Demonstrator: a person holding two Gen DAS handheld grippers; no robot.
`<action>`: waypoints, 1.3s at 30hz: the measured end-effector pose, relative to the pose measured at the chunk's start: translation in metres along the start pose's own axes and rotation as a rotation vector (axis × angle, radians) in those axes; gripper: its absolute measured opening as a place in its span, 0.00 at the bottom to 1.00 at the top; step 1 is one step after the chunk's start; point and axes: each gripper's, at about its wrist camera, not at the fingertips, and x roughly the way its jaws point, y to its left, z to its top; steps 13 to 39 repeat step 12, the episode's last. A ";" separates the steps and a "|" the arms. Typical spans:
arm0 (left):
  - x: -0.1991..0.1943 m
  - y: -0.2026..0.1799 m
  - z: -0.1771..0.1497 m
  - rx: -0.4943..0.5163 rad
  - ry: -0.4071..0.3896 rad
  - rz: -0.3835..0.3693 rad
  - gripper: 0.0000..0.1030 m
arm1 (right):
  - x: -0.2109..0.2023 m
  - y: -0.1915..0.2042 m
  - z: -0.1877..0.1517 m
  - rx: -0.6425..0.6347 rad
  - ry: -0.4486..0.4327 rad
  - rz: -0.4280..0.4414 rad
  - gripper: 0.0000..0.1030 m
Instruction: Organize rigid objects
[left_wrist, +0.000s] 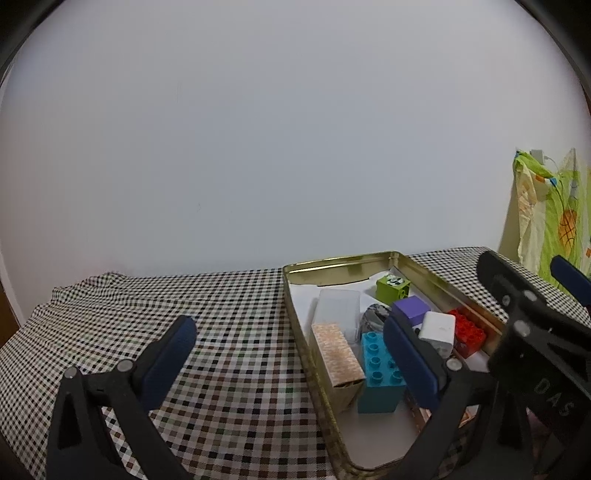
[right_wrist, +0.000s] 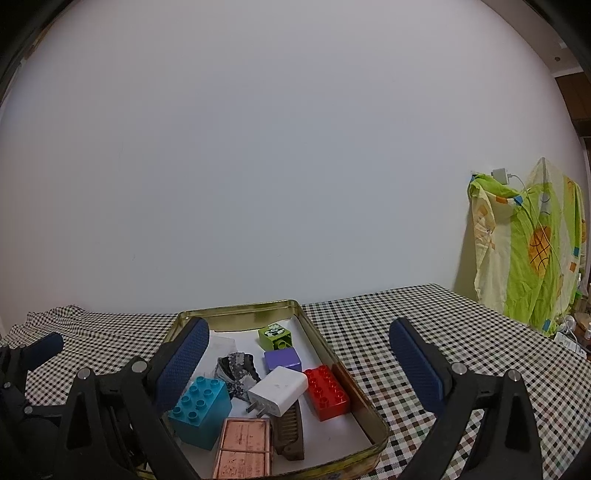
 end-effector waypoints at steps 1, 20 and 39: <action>0.000 -0.001 0.000 0.004 -0.004 0.004 1.00 | 0.000 0.000 0.000 0.001 0.000 0.001 0.97; 0.000 -0.001 0.002 -0.001 -0.004 0.011 1.00 | 0.002 0.002 -0.001 -0.001 0.002 -0.002 0.97; 0.000 -0.001 0.002 -0.001 -0.004 0.011 1.00 | 0.002 0.002 -0.001 -0.001 0.002 -0.002 0.97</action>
